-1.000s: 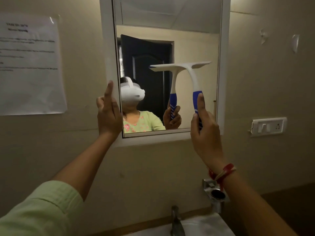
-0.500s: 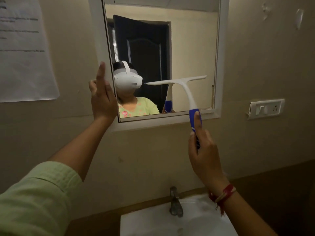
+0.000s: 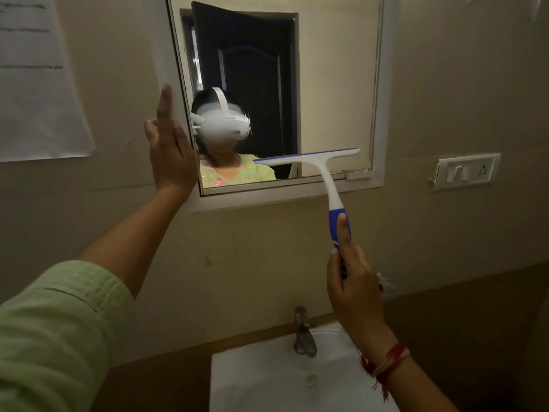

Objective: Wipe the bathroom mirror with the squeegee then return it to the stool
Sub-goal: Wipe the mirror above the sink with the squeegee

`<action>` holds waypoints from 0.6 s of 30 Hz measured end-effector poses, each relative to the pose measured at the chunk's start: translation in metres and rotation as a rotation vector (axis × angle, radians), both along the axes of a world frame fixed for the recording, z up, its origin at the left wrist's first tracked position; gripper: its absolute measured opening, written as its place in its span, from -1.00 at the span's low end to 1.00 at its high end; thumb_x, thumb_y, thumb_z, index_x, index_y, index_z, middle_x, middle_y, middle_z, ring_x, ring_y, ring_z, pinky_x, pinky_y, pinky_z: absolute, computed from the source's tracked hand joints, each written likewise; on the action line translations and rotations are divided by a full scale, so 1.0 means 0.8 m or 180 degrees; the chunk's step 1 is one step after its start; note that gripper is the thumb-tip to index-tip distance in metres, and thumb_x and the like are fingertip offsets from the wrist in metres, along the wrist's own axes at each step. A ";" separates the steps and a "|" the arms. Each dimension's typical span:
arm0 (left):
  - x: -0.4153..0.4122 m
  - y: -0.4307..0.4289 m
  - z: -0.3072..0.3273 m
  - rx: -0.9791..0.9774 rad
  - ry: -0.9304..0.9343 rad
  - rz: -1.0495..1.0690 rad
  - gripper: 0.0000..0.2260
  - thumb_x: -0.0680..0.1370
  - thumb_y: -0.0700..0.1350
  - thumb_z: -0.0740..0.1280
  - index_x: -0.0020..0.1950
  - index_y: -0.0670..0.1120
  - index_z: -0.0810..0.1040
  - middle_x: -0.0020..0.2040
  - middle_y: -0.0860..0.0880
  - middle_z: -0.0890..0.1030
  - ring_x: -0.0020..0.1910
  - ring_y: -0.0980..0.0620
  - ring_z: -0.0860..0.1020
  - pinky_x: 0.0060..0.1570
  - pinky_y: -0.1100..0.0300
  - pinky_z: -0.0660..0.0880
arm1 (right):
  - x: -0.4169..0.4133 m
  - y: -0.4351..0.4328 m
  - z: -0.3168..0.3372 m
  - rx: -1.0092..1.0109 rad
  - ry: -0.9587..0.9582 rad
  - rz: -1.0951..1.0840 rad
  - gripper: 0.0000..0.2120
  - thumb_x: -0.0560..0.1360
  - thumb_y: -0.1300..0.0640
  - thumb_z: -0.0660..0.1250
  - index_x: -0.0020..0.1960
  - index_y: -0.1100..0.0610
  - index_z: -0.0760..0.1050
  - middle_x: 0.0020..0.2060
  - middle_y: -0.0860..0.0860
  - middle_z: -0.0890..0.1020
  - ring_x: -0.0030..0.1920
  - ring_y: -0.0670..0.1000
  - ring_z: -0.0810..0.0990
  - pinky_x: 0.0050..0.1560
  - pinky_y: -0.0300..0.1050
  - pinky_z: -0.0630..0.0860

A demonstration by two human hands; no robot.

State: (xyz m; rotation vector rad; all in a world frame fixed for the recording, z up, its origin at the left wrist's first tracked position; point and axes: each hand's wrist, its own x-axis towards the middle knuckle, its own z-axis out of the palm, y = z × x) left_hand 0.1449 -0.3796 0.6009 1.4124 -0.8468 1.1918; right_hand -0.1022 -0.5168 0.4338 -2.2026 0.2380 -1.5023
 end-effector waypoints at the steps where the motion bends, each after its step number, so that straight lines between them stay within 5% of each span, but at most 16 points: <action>1: 0.000 0.000 0.000 0.0004 -0.0006 0.0001 -0.60 0.63 -0.27 0.01 0.49 -0.15 0.21 0.09 0.22 0.30 0.01 0.64 0.24 0.03 0.74 0.01 | -0.001 0.000 -0.002 0.0012 0.0013 0.0001 -0.43 0.57 0.20 0.11 0.48 0.02 -0.08 -0.27 -0.04 0.36 -0.42 -0.10 0.36 -0.42 -0.28 0.38; 11: -0.001 -0.002 0.002 0.0037 -0.0082 0.0045 -0.60 0.63 -0.27 0.02 0.49 -0.16 0.20 0.19 0.08 0.33 0.03 0.64 0.25 0.06 0.75 -0.09 | -0.009 0.006 -0.024 0.0061 0.0041 0.0045 -0.42 0.57 0.22 0.13 0.49 -0.01 -0.07 -0.26 0.00 0.39 -0.43 -0.09 0.36 -0.42 -0.31 0.37; 18: -0.004 0.000 0.002 -0.0018 -0.0080 0.0067 -0.60 0.63 -0.29 0.02 0.48 -0.18 0.21 0.11 0.20 0.31 0.05 0.64 0.24 0.04 0.74 0.00 | -0.019 0.001 -0.025 0.0006 0.0075 -0.0018 -0.42 0.57 0.22 0.14 0.50 -0.02 -0.04 -0.28 -0.09 0.34 -0.42 -0.09 0.36 -0.37 -0.37 0.40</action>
